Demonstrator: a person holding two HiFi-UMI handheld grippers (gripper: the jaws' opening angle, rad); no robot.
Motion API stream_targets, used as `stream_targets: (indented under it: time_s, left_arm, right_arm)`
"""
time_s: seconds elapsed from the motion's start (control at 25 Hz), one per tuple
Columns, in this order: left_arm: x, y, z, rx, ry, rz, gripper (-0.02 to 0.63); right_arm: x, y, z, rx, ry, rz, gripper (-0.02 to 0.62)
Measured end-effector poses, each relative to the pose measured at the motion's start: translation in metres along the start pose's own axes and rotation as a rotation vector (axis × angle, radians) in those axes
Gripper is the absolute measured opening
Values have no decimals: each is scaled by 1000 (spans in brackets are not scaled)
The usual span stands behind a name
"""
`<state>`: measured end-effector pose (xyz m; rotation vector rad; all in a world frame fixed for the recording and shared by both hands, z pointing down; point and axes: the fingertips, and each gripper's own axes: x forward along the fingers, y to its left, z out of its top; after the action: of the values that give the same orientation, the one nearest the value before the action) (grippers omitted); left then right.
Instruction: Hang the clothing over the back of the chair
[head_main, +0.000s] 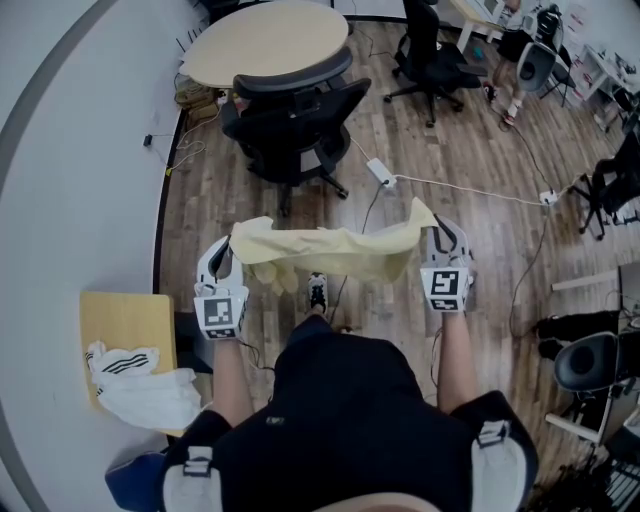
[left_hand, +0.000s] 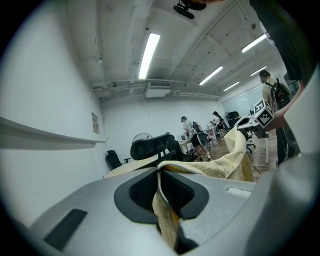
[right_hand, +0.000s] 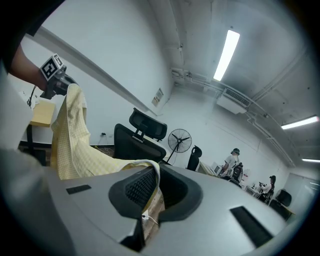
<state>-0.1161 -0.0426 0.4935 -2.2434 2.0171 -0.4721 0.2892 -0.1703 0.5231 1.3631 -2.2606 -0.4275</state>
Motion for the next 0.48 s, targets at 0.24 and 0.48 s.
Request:
stream_targets:
  time_s: [0.24,0.48]
  left_arm:
    - [33,23,4,-1,-25,-3,18]
    - [76,57,-8,-19,-12,12,18]
  right_arm:
    - [37,-4,0,16,52,-17,5]
    - [83,-8,15,7,50,-29,5]
